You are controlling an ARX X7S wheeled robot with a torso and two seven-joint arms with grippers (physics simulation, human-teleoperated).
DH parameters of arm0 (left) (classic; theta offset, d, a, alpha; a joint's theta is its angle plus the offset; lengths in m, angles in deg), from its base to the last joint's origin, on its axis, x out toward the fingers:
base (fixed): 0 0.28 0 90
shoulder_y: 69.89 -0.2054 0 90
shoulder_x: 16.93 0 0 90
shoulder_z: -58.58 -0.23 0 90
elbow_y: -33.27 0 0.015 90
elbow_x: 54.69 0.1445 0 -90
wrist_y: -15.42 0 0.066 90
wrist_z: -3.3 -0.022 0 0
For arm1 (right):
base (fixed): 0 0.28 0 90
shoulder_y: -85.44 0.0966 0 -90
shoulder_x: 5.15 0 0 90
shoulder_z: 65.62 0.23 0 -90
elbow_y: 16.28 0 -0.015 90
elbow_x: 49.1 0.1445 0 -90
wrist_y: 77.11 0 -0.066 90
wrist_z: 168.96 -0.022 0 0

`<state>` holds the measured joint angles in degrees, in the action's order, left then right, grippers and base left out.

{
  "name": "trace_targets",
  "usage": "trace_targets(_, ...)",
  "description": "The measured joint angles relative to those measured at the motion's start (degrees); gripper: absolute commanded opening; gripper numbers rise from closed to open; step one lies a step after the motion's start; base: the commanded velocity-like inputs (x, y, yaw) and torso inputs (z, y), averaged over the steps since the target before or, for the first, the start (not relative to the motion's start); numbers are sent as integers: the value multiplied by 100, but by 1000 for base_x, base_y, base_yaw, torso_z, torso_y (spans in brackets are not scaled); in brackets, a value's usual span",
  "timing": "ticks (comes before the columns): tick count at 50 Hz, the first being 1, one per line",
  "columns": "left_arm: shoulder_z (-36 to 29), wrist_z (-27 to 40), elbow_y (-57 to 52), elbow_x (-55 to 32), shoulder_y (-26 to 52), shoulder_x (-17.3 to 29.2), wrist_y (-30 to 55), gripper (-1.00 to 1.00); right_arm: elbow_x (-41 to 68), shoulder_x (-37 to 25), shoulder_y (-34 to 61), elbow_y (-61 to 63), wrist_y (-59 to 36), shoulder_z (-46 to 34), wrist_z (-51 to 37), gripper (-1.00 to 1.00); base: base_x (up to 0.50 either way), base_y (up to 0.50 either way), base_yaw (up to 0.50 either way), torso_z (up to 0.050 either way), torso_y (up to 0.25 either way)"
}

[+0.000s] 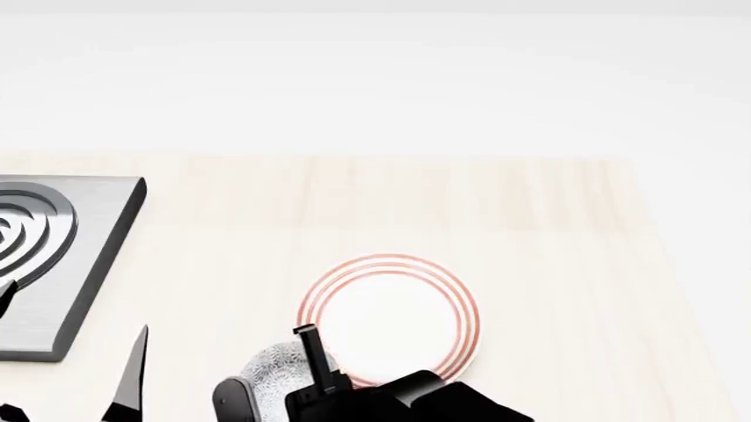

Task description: Pick the akita bowl between the plate and the ramekin and place it on the plate.

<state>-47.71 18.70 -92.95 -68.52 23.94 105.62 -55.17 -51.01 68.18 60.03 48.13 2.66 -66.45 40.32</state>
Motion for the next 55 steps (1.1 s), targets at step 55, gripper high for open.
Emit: trace_targets(55, -79, 87, -189, -78, -13, -12, 127, 100, -80, -1496, 457, 2169, -1466, 505, -148, -100, 0, 0, 0, 0, 0)
